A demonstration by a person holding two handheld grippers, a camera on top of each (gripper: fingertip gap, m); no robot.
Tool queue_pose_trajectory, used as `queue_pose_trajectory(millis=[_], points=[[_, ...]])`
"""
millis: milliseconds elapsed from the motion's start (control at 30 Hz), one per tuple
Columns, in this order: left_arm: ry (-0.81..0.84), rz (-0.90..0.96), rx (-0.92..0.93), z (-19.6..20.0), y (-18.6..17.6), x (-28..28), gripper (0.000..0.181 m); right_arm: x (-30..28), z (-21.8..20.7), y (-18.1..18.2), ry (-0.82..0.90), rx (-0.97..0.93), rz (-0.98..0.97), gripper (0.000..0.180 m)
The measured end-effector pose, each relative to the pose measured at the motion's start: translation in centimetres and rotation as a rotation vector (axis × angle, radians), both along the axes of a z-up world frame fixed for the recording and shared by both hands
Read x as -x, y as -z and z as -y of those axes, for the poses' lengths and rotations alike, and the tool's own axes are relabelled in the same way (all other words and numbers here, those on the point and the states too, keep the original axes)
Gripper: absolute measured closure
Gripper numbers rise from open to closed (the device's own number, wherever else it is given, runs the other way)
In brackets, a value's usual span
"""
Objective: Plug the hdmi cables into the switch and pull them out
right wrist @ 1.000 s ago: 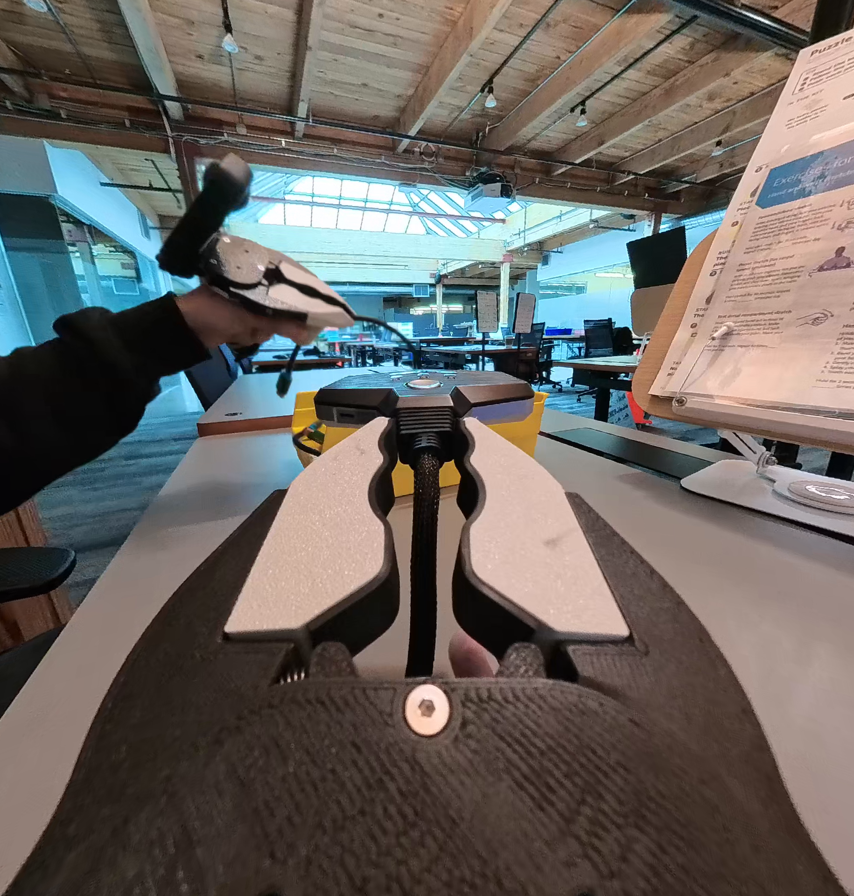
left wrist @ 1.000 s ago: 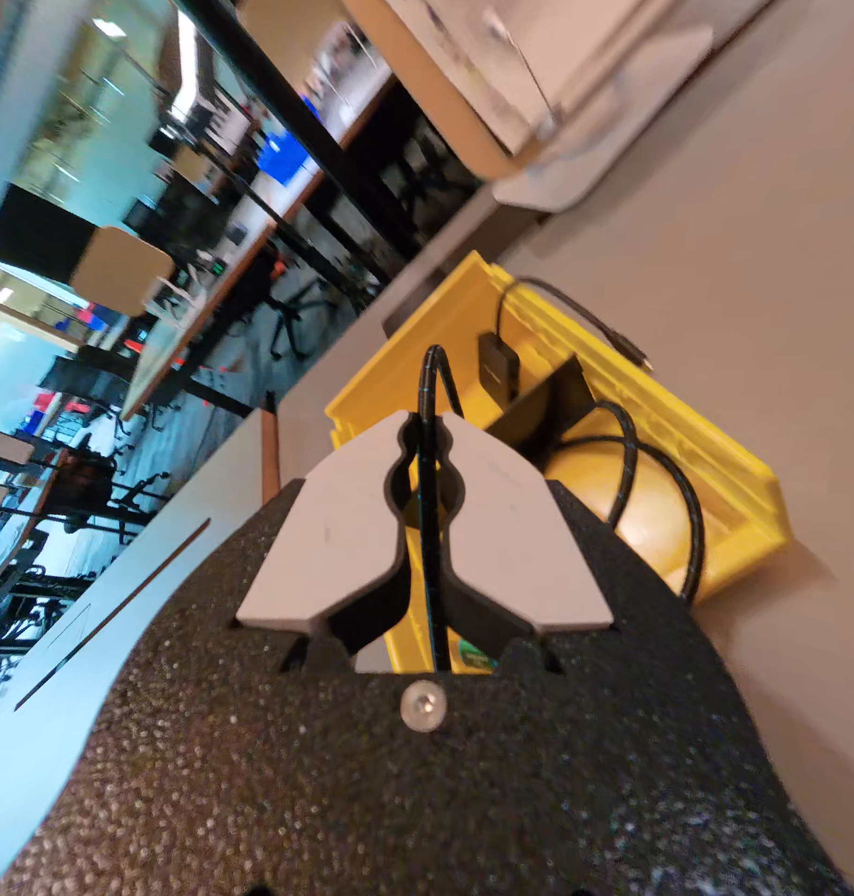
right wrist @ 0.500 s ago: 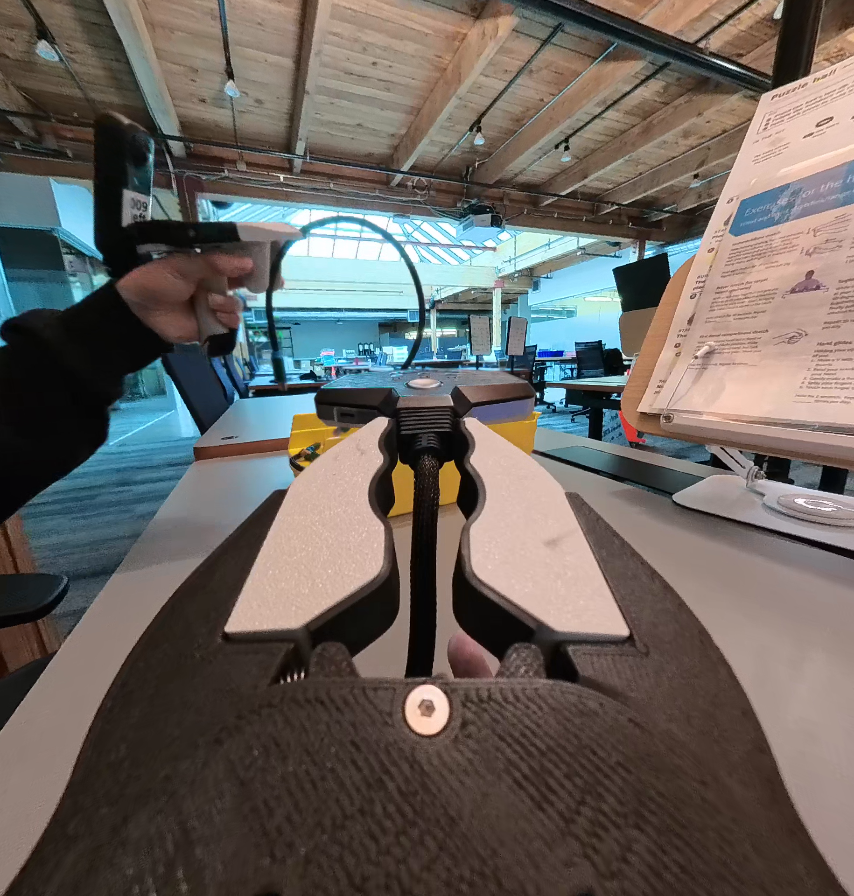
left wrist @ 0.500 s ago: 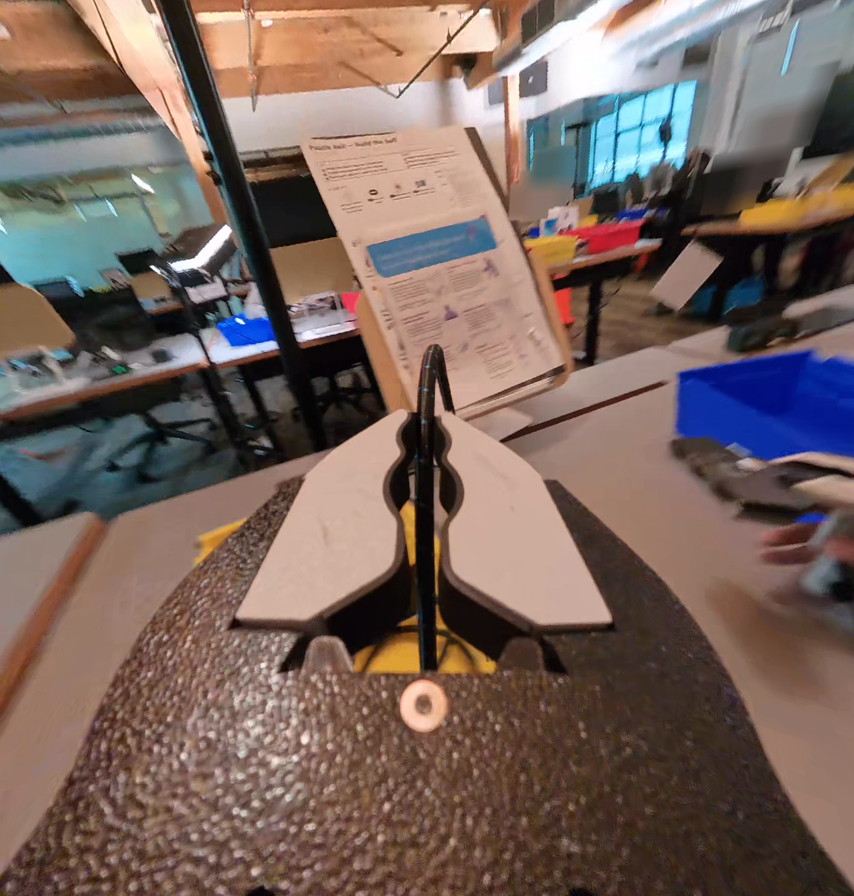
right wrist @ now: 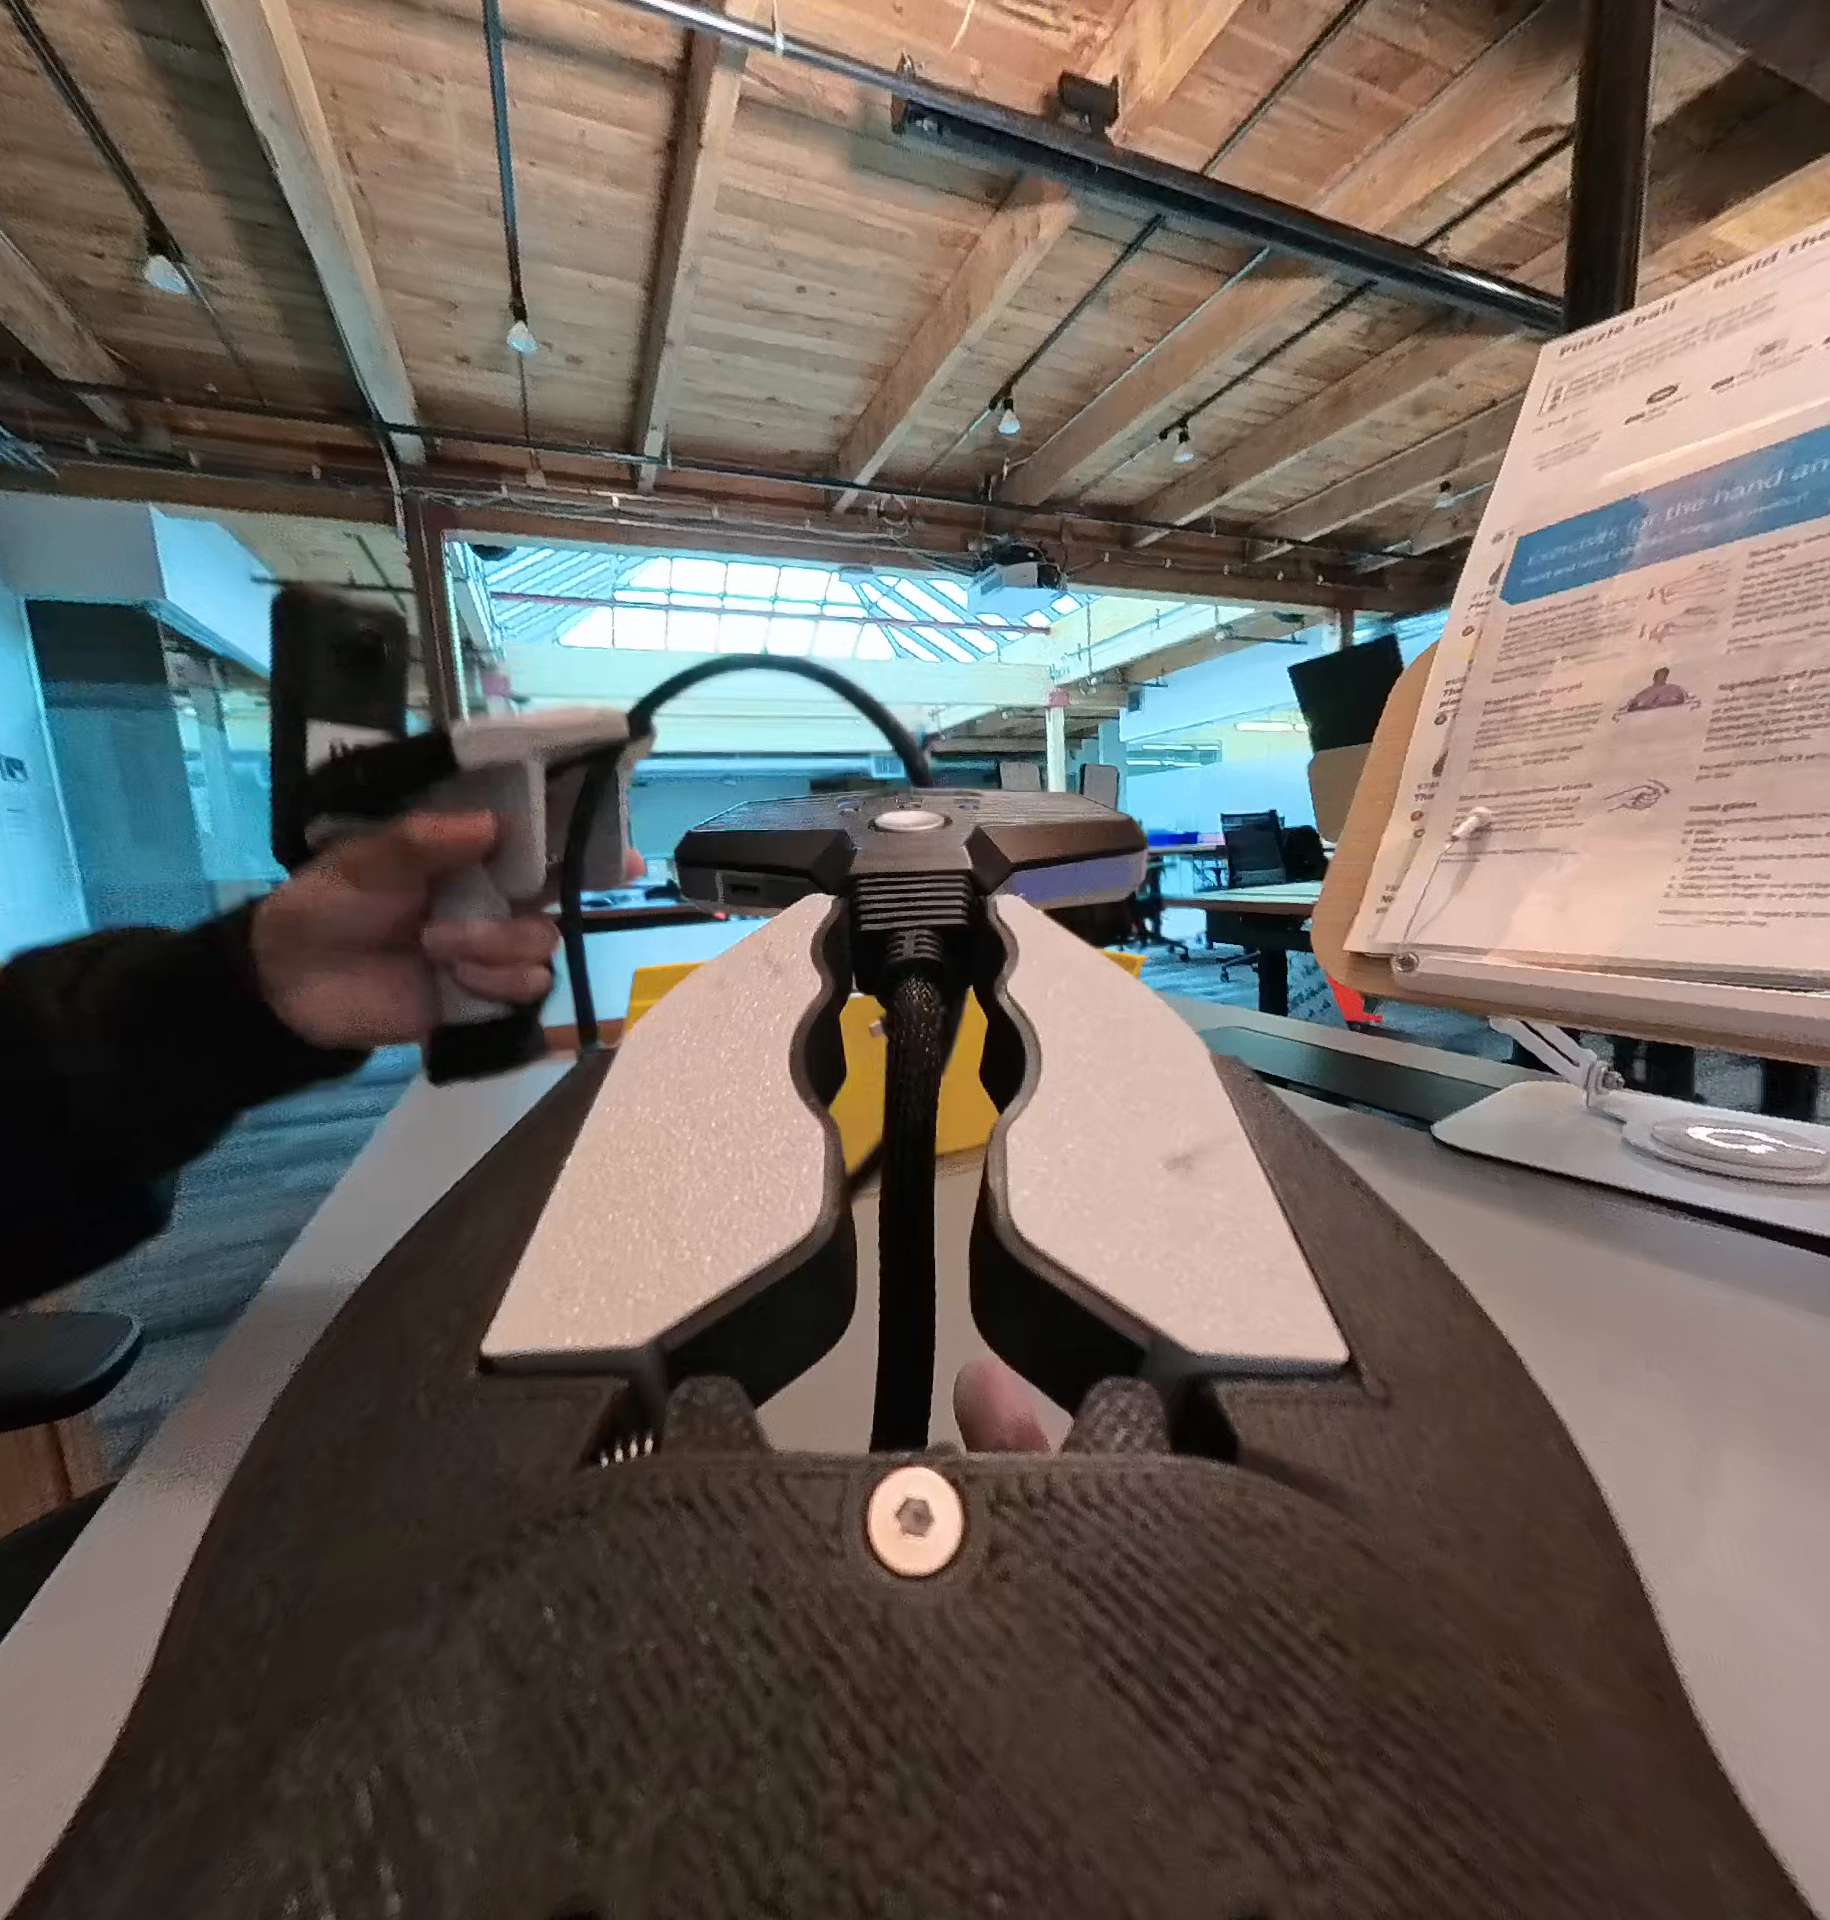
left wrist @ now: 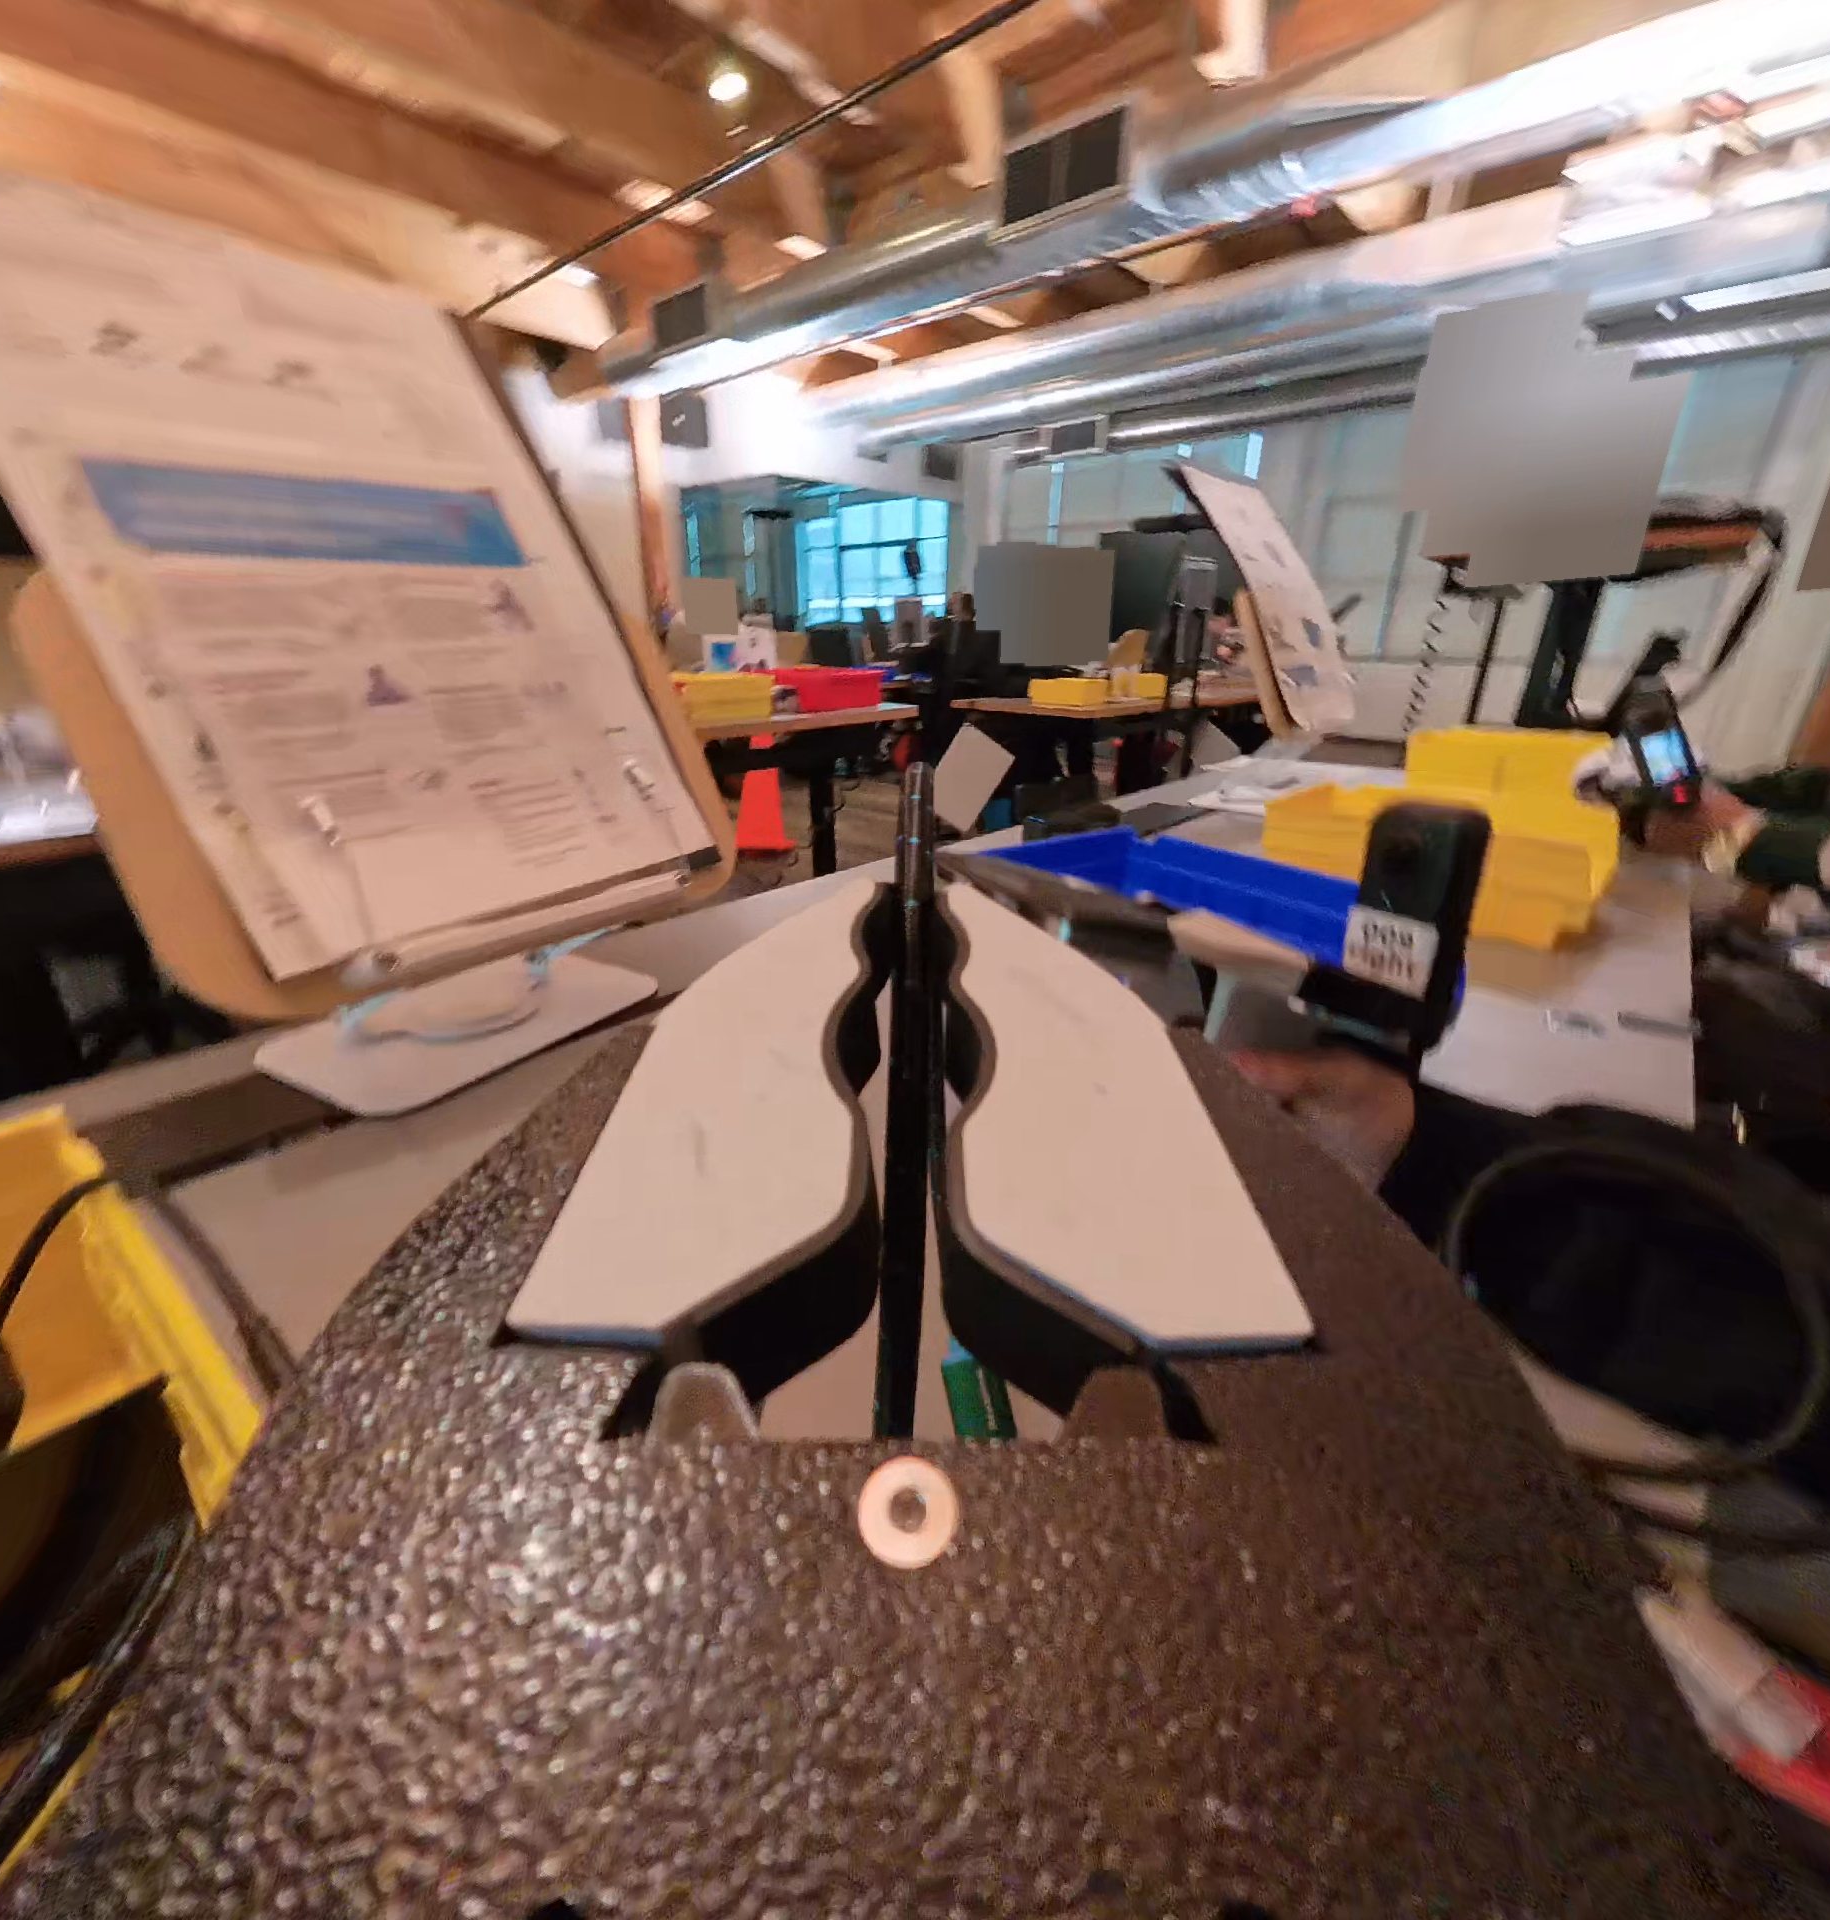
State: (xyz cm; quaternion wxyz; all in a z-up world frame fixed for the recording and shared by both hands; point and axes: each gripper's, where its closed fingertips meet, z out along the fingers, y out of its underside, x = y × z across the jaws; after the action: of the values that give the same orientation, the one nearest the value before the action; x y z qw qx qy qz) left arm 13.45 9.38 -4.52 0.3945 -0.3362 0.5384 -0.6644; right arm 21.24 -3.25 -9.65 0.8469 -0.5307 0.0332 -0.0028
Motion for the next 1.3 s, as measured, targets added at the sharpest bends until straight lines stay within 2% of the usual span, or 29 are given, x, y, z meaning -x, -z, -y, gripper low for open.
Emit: queue_pose_trajectory(millis=[200, 433, 600, 767, 933, 1167, 1233, 1300], points=[[0.145, 0.127, -0.369, 3.5, 5.8, 2.9, 0.175, 1.2, 1.6, -1.4, -0.127, -0.113, -0.001, 0.157], [0.374, -0.048, -0.634, 4.0, 12.2, 7.7, 0.174, 2.8, 2.3, -1.5, -0.307, -0.138, 0.001, 0.157], [0.415, -0.211, -0.808, 2.2, 16.1, 9.3, 0.173, 3.6, 2.9, -1.7, -0.391, -0.173, 0.001, 0.157], [0.454, -0.329, -0.837, 0.4, 18.3, 10.3, 0.169, 3.5, 2.6, -1.3, -0.401, -0.160, -0.010, 0.157], [0.386, -0.435, -0.879, -2.1, 19.9, 10.7, 0.164, 3.1, 1.9, -0.5, -0.361, -0.107, -0.008, 0.157], [0.366, -0.568, -0.747, -3.8, 18.9, 12.0, 0.154, 3.3, 1.3, -0.1, -0.348, -0.070, 0.003, 0.157], [0.295, -0.539, -0.701, -3.8, 17.6, 11.1, 0.150, 3.3, 1.2, 0.0, -0.340, -0.060, 0.005, 0.157], [0.118, -0.506, -0.661, -4.1, 16.2, 8.6, 0.149, 3.3, 1.1, 0.0, -0.339, -0.055, 0.011, 0.157]])
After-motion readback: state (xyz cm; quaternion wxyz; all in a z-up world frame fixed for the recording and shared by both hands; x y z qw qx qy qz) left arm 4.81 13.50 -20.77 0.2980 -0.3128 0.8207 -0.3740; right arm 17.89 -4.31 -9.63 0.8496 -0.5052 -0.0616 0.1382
